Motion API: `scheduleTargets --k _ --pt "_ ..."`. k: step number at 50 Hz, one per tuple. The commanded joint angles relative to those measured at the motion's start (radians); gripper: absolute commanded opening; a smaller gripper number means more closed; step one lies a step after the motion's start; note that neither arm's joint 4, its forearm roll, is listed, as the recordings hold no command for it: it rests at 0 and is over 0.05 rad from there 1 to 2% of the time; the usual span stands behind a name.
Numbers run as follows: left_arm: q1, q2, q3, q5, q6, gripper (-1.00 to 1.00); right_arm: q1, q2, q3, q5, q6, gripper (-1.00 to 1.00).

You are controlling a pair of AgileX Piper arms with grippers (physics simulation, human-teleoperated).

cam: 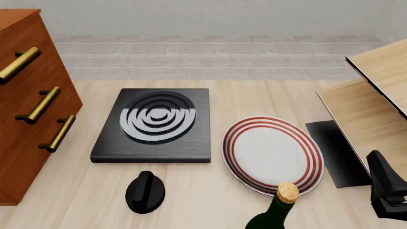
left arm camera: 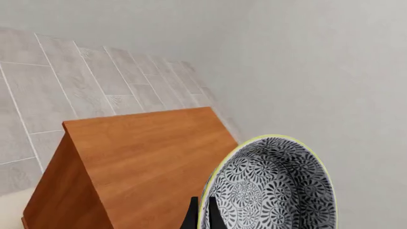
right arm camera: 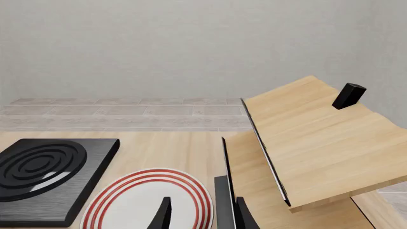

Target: Put the bowl on the top of the cabinet.

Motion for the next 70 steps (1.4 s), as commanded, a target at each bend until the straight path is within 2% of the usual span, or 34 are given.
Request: scheduleTargets --k 1,12,27,50,63,66,67,70 --pt "0.032 0.043 -0.023 -0.008 0.018 -1.00 0.000 0.000 0.000 0.000 0.000 1.00" --pt "0.044 0.079 -0.041 -0.015 0.028 -1.00 0.000 0.000 0.000 0.000 0.000 1.00" --pt "0.050 0.134 -0.052 -0.022 0.086 -1.00 0.000 0.000 0.000 0.000 0.000 1.00" --pt "0.037 0.158 -0.054 -0.018 0.129 -1.00 0.000 0.000 0.000 0.000 0.000 1.00" --pt "0.103 0.182 -0.072 -0.032 0.204 -1.00 0.000 0.000 0.000 0.000 0.000 1.00" --pt "0.098 0.198 -0.073 -0.025 0.197 -1.00 0.000 0.000 0.000 0.000 0.000 1.00" --pt "0.121 0.205 -0.079 -0.031 0.206 1.00 0.000 0.000 0.000 0.000 0.000 1.00" --pt "0.133 0.202 -0.083 -0.031 0.209 1.00 0.000 0.000 0.000 0.000 0.000 1.00"
